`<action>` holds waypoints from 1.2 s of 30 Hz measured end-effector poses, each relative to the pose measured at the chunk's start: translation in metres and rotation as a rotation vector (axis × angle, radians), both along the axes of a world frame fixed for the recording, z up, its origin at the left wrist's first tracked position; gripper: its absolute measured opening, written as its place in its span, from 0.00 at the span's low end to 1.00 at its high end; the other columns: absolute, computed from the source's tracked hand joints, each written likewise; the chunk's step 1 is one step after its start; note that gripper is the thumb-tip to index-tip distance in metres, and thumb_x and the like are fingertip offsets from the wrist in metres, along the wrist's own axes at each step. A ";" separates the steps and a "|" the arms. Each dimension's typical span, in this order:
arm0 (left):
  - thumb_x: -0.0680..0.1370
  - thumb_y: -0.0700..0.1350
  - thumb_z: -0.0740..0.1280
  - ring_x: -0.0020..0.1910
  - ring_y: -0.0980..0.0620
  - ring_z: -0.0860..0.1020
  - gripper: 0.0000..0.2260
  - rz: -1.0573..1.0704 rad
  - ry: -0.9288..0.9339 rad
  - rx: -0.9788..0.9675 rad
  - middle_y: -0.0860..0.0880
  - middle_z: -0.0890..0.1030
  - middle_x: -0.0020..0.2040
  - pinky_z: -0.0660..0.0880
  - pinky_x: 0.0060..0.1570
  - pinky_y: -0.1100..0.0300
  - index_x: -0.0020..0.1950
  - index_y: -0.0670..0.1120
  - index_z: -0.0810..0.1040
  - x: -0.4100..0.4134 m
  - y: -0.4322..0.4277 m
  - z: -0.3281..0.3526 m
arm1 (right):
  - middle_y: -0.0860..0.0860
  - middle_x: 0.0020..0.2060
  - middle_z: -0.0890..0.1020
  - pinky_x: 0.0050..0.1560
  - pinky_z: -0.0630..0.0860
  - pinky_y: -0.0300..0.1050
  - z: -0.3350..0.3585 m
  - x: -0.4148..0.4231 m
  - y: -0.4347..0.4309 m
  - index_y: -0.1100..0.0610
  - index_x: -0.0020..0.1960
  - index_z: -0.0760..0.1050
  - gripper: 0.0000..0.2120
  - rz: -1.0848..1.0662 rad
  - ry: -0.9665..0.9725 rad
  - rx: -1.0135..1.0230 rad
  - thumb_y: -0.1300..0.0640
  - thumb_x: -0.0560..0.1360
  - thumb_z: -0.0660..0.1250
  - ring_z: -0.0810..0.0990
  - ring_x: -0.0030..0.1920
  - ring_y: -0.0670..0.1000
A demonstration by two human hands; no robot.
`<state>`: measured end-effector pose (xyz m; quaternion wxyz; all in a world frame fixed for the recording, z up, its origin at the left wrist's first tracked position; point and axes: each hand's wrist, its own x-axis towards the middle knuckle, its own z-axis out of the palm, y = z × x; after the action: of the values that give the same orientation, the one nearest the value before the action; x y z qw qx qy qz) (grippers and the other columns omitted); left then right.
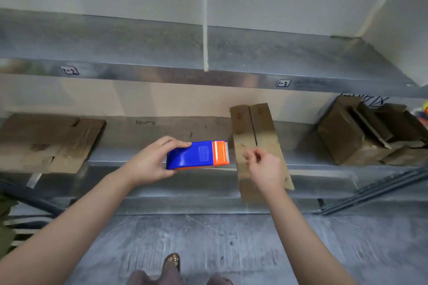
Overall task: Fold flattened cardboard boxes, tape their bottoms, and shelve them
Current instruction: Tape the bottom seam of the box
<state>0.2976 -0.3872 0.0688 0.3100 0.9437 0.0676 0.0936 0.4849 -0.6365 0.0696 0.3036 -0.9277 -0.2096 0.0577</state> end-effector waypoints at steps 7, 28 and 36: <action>0.67 0.40 0.78 0.60 0.69 0.69 0.33 0.164 0.078 0.028 0.61 0.71 0.59 0.63 0.58 0.76 0.67 0.56 0.71 -0.041 -0.029 -0.009 | 0.44 0.39 0.82 0.45 0.78 0.49 0.016 0.074 -0.093 0.44 0.38 0.77 0.12 -0.081 0.072 -0.051 0.46 0.79 0.62 0.79 0.42 0.49; 0.70 0.44 0.76 0.59 0.63 0.70 0.31 0.163 0.283 0.010 0.64 0.68 0.59 0.67 0.55 0.69 0.62 0.70 0.65 -0.007 -0.053 -0.032 | 0.39 0.38 0.83 0.42 0.76 0.44 -0.023 0.094 -0.127 0.45 0.42 0.81 0.11 -0.030 0.257 -0.081 0.50 0.79 0.62 0.78 0.42 0.44; 0.70 0.49 0.75 0.57 0.61 0.71 0.31 0.175 0.304 0.030 0.61 0.69 0.59 0.72 0.55 0.63 0.61 0.74 0.63 0.014 -0.067 -0.041 | 0.46 0.41 0.85 0.42 0.75 0.44 -0.056 0.088 -0.112 0.48 0.46 0.82 0.10 -0.021 0.282 -0.030 0.49 0.78 0.63 0.81 0.46 0.50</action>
<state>0.3116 -0.4542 0.0273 0.2729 0.9420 0.1942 -0.0223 0.5733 -0.7484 0.0131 0.3168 -0.9170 -0.1542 0.1872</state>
